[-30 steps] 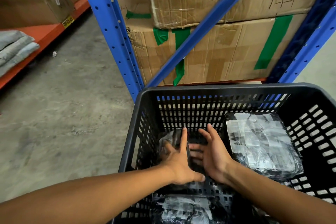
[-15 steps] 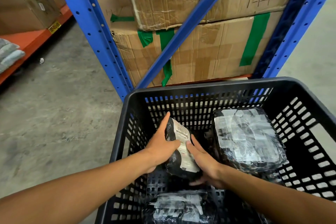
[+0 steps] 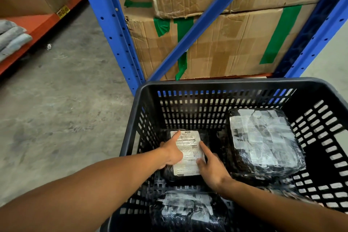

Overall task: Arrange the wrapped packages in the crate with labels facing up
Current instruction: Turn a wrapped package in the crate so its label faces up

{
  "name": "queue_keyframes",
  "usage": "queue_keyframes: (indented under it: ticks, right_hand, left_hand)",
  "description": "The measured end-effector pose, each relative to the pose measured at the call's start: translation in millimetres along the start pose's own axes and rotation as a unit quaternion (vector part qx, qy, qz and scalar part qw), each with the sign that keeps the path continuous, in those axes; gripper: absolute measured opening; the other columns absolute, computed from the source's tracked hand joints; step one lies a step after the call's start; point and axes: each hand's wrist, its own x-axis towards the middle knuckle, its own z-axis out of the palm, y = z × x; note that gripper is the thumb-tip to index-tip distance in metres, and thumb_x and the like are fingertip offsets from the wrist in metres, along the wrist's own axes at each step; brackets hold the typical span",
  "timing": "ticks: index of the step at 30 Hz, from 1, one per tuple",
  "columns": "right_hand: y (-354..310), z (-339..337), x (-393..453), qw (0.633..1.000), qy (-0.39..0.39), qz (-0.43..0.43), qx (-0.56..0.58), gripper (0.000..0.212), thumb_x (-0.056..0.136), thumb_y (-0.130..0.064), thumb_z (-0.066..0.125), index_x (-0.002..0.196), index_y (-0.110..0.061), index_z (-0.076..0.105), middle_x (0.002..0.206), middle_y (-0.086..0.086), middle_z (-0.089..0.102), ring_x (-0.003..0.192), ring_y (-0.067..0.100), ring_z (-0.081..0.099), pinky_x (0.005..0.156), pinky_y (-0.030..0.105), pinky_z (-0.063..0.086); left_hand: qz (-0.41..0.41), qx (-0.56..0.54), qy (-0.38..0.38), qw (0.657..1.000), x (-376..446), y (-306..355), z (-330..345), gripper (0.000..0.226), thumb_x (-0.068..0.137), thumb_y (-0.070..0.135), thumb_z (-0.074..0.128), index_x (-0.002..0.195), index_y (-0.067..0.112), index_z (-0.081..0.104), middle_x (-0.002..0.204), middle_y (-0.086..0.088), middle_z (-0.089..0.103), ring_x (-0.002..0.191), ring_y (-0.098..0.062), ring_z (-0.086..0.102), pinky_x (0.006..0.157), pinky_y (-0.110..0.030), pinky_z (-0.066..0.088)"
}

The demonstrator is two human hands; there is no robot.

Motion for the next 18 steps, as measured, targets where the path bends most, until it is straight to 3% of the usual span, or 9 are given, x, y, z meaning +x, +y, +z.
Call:
queue_keyframes:
  ticks: [2, 4, 8, 14, 18]
  right_hand:
    - [2.2, 2.4, -0.3, 1.000, -0.006, 0.002, -0.030, 0.063, 0.102, -0.017, 0.042, 0.156, -0.034, 0.015, 0.151, 0.008, 0.032, 0.133, 0.022, 0.044, 0.117, 0.036, 0.031]
    - [1.0, 5.5, -1.1, 0.998, -0.022, 0.008, -0.057, 0.067, 0.100, -0.011, 0.043, 0.157, -0.032, 0.013, 0.151, 0.009, 0.030, 0.130, 0.023, 0.046, 0.115, 0.035, 0.034]
    - [-0.4, 6.0, 3.4, 0.993, -0.034, 0.007, -0.110, 0.073, 0.096, -0.006, 0.043, 0.156, -0.029, 0.011, 0.149, 0.021, 0.034, 0.129, 0.035, 0.045, 0.107, 0.035, 0.038]
    - [-2.0, 0.2, 3.8, 0.998, -0.034, 0.041, -0.032, 0.054, 0.102, -0.016, 0.042, 0.153, -0.022, 0.027, 0.143, 0.009, 0.041, 0.112, 0.019, 0.050, 0.110, 0.029, 0.035]
    - [-1.6, 0.0, 0.6, 0.996, -0.027, 0.037, -0.071, 0.061, 0.099, -0.011, 0.043, 0.155, -0.024, 0.023, 0.146, 0.015, 0.041, 0.120, 0.026, 0.050, 0.109, 0.030, 0.036]
  left_hand:
    - [-0.005, 0.012, -0.003, 1.000, 1.3, -1.7, 1.8, 0.101, 0.087, -0.002, 0.048, 0.155, 0.054, -0.001, 0.163, -0.017, 0.023, 0.126, -0.032, 0.054, 0.097, -0.036, 0.054]
    - [-0.011, 0.026, -0.004, 1.000, 3.1, -2.7, 2.8, 0.101, 0.089, -0.005, 0.045, 0.155, 0.051, -0.006, 0.162, -0.019, 0.025, 0.122, -0.032, 0.059, 0.083, -0.032, 0.054]
    - [-0.004, 0.049, -0.004, 0.999, 3.4, -4.9, 4.5, 0.102, 0.090, -0.008, 0.043, 0.155, 0.052, -0.009, 0.163, -0.019, 0.024, 0.122, -0.034, 0.060, 0.075, -0.031, 0.054]
    - [0.008, 0.037, -0.006, 0.999, -2.8, -3.3, 3.0, 0.097, 0.091, -0.008, 0.040, 0.156, 0.051, -0.002, 0.163, -0.015, 0.027, 0.115, -0.030, 0.063, 0.070, -0.027, 0.050]
    - [0.011, 0.048, -0.025, 0.998, -3.1, -0.6, -0.6, 0.096, 0.090, -0.006, 0.038, 0.156, 0.051, -0.003, 0.164, -0.013, 0.026, 0.106, -0.028, 0.066, 0.057, -0.024, 0.046]
